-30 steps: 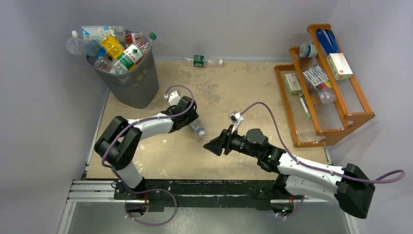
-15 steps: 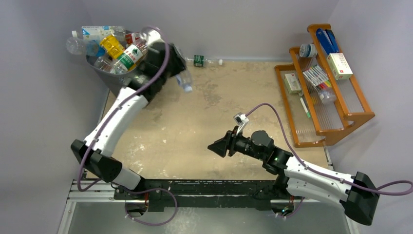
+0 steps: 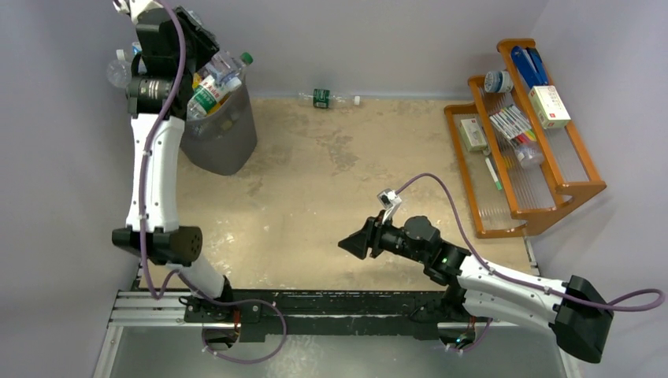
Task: Put the plastic bottles in the bin
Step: Place the plastic bottle in the trash bin.
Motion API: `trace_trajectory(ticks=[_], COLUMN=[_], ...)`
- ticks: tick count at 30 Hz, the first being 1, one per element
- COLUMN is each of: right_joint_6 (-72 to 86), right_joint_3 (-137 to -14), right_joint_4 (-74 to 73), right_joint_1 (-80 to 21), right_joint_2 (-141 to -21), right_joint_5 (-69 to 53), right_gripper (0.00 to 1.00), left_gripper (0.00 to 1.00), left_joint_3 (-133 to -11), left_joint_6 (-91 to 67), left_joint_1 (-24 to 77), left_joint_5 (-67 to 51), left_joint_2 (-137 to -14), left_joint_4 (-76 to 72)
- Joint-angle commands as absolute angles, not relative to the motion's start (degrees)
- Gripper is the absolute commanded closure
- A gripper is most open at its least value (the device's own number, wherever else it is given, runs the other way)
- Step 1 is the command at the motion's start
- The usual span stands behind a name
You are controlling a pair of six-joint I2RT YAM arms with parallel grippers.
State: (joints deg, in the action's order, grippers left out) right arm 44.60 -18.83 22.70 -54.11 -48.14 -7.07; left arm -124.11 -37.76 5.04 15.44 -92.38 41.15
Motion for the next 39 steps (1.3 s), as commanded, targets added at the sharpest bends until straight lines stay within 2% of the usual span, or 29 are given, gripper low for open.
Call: trace_trajectory(ticks=[1,3,8,20,30,39], right_joint_6=[46.6,47.3,47.4,48.0,47.4,47.5], right_joint_3=[-17.3,-16.8,-17.7,-20.7,-21.2,-20.5], right_joint_4=[28.7,30.5,31.7,42.4,41.3,42.3], right_joint_1=[-54.2,-54.2,-54.2,-54.2,-54.2,-54.2], right_joint_2=[-48.9,-50.2,-56.3,-68.6,-69.7,-69.7], right_joint_5=[-9.0,-10.0,-13.5,-14.6,-15.3,-15.2], right_gripper=[0.42,0.42,0.42,0.43,0.43,0.43], left_gripper=[0.58,0.59,0.59,0.58,0.56,0.47], left_joint_3=[-137.3,-142.2,-130.0,-131.5,-131.8,-131.8], left_joint_6=[-34.4,-35.8,-40.9,-42.4,-41.7,-41.6], left_joint_1=[-2.4,-6.7,-10.6,-12.2,-12.3,-12.4], left_joint_5=[7.7,3.4,0.2,-4.8,-8.4,-8.7], left_joint_2=[-100.6,-103.8,-99.8,-105.9,-108.3,-107.8], left_joint_4=[43.2,46.7,35.8,31.8,33.6,34.1])
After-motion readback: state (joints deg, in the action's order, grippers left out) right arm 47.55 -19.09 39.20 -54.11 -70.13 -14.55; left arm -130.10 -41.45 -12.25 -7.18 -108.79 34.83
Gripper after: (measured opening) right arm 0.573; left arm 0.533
